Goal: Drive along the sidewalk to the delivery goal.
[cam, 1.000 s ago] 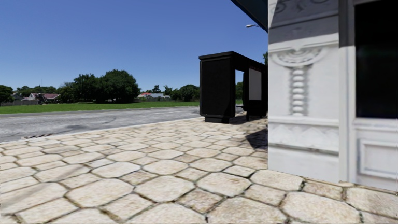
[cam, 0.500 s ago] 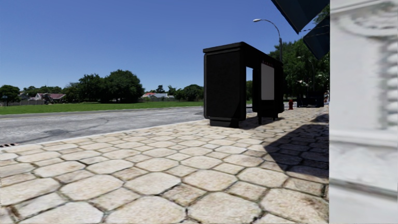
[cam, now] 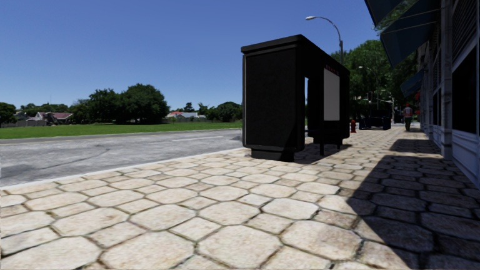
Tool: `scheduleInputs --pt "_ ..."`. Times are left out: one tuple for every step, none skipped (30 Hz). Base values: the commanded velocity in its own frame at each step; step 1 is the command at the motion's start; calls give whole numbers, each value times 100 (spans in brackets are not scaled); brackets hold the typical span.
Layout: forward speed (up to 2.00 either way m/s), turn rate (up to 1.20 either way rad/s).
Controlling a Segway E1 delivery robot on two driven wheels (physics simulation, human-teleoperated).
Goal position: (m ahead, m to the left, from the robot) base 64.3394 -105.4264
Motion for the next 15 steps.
scheduleInputs --pt "197 -73" --pt "197 -73" --pt "197 -76" --pt "197 -76" --pt "197 -76" --pt "197 -76" --pt "197 -76" --pt "197 -76" --pt "196 -76" --pt "196 -76" --pt "196 -76" --pt "196 -77" --pt "196 -74" --pt "196 -6" --pt "196 0"
